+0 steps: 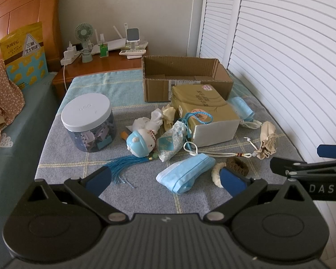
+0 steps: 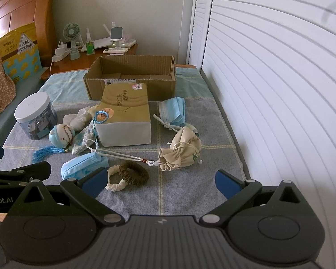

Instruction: Organize soft objects

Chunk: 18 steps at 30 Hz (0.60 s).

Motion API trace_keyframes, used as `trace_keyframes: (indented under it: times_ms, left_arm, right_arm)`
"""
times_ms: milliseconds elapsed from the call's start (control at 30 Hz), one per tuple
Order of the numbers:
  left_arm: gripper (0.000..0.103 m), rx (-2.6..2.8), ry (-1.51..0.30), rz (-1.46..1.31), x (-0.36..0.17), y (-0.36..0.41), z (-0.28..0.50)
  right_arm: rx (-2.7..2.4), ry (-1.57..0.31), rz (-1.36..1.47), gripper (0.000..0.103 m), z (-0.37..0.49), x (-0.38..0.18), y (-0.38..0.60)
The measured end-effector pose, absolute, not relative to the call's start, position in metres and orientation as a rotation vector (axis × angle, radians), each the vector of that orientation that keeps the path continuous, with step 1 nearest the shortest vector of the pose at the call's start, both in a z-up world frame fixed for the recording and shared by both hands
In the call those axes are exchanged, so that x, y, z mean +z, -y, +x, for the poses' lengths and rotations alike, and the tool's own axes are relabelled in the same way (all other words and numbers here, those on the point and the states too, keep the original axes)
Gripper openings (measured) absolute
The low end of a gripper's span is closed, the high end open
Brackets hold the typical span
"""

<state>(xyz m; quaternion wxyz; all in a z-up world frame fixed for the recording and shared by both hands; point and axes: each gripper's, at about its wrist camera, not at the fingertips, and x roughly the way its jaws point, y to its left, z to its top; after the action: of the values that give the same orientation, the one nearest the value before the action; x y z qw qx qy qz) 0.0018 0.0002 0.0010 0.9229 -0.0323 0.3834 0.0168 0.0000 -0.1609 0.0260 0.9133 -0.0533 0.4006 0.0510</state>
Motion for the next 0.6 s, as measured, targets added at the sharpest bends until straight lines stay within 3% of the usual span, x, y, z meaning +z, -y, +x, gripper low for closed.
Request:
trace_keyframes:
  times_ms: [600]
  left_arm:
    - [0.102,0.036,-0.787,-0.066,0.002,0.0002,0.0038]
  right_arm:
    - [0.105,-0.827,-0.112,0.103,0.0008,0.0257,0.1608]
